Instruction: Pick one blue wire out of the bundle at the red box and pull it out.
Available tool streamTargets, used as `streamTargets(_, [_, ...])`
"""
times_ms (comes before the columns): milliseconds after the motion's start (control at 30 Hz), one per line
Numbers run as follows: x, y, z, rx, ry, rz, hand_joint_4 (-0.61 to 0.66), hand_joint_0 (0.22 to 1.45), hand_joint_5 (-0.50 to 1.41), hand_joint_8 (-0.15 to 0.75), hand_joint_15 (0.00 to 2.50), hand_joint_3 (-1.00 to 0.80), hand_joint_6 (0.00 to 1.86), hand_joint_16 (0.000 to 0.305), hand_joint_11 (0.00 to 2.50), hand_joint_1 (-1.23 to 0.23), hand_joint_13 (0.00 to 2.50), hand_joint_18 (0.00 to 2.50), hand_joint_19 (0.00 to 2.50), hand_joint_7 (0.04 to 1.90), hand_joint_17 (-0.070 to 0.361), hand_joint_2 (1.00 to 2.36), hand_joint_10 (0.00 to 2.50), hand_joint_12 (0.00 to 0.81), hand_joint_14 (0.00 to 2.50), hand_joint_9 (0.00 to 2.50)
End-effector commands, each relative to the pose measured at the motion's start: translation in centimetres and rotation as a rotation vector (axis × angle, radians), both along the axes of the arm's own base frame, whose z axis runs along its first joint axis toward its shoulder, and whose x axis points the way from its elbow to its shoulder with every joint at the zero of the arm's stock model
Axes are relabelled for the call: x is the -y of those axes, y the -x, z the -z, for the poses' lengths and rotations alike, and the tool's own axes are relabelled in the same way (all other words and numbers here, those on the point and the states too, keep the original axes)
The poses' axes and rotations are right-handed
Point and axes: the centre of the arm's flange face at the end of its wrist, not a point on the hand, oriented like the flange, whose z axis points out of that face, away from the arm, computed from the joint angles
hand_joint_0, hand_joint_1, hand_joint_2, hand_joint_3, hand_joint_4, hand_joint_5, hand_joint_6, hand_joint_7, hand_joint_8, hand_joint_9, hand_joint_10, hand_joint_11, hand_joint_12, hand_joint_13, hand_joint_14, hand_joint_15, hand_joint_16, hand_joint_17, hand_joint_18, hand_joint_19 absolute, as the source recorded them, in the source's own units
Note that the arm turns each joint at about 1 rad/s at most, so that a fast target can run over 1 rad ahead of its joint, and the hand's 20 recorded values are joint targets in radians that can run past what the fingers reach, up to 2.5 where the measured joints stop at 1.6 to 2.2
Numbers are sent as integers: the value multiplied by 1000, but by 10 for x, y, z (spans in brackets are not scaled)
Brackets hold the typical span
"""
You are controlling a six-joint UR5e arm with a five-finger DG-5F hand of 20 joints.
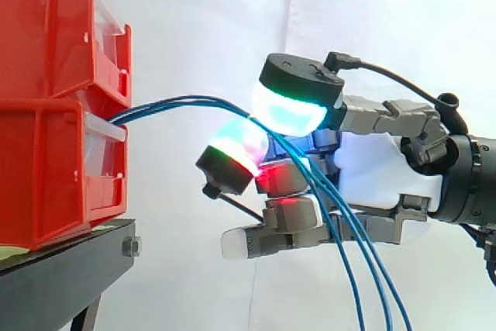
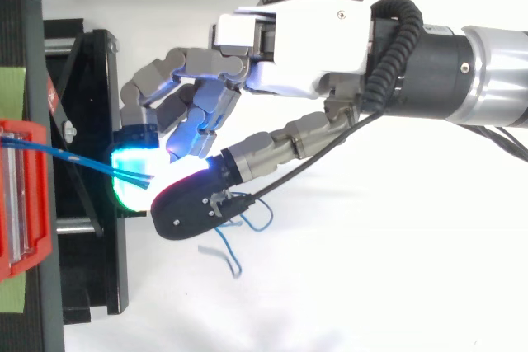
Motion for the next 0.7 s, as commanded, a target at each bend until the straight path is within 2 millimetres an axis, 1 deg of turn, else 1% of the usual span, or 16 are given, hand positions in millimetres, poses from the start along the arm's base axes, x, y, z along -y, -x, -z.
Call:
streamTargets(0, [0, 0, 1, -3, 0, 0, 348, 615, -131, 296, 1102, -52, 672, 66, 1205, -646, 1065, 423, 431, 1192, 149, 1019, 19, 365, 27, 1023])
streamTargets(33, [0, 0, -1, -1, 0, 0, 340, 618, -156, 287, 1114, -37, 731, 62, 1210, -704, 1047, 413, 420, 1138, 140, 1024, 20, 346, 28, 992])
streamTargets(133, [2, 0, 0, 0, 0, 2, 353, 629, -171, 283, 1106, -57, 791, 61, 1209, -768, 1044, 432, 411, 976, 136, 1024, 19, 338, 28, 971])
streamTargets(233, [2, 0, 0, 2, 0, 2, 372, 631, -173, 284, 1106, -111, 799, 60, 1214, -817, 1041, 436, 412, 979, 136, 1025, 20, 339, 28, 969])
streamTargets(300, [2, 0, 0, 2, 0, 2, 367, 610, -176, 283, 1109, -204, 810, 60, 1217, -841, 1042, 436, 418, 1000, 136, 1020, 19, 342, 29, 970])
streamTargets(333, [2, 0, 0, 2, 0, 2, 366, 584, -163, 281, 1112, -231, 790, 61, 1194, -780, 1042, 433, 426, 1042, 137, 1020, 21, 342, 29, 975])
streamTargets(367, [2, 0, -1, 3, 0, 2, 363, 580, -148, 278, 1094, -230, 754, 61, 1155, -750, 1039, 424, 430, 1111, 137, 1019, 21, 341, 29, 978])
streamTargets(400, [2, 0, 0, 2, 0, 2, 367, 577, -145, 270, 1088, -229, 746, 61, 1129, -739, 1040, 421, 435, 1123, 137, 1019, 21, 341, 29, 980])
streamTargets(467, [3, 0, -1, 3, 0, 4, 357, 574, -104, 259, 1080, -220, 637, 61, 1027, -634, 1039, 404, 449, 1299, 136, 1019, 24, 337, 30, 995])
streamTargets(500, [2, 0, 0, 2, 0, 2, 344, 589, -77, 247, 1086, -214, 585, 59, 955, -584, 1041, 392, 464, 1387, 133, 1020, 27, 330, 30, 1042])
streamTargets(600, [3, 0, -1, 3, 0, 4, 332, 608, -71, 252, 1088, -195, 577, 58, 966, -570, 1063, 408, 457, 1404, 129, 1021, 27, 326, 30, 1065])
streamTargets(633, [2, 0, 0, 2, 0, 2, 330, 613, -78, 255, 1078, -191, 596, 58, 993, -572, 1065, 421, 454, 1357, 129, 1022, 27, 325, 30, 1060])
streamTargets(667, [2, 0, 0, 3, 0, 2, 317, 615, -97, 262, 1080, -182, 638, 58, 1044, -577, 1068, 426, 445, 1260, 130, 1023, 27, 332, 30, 1048])
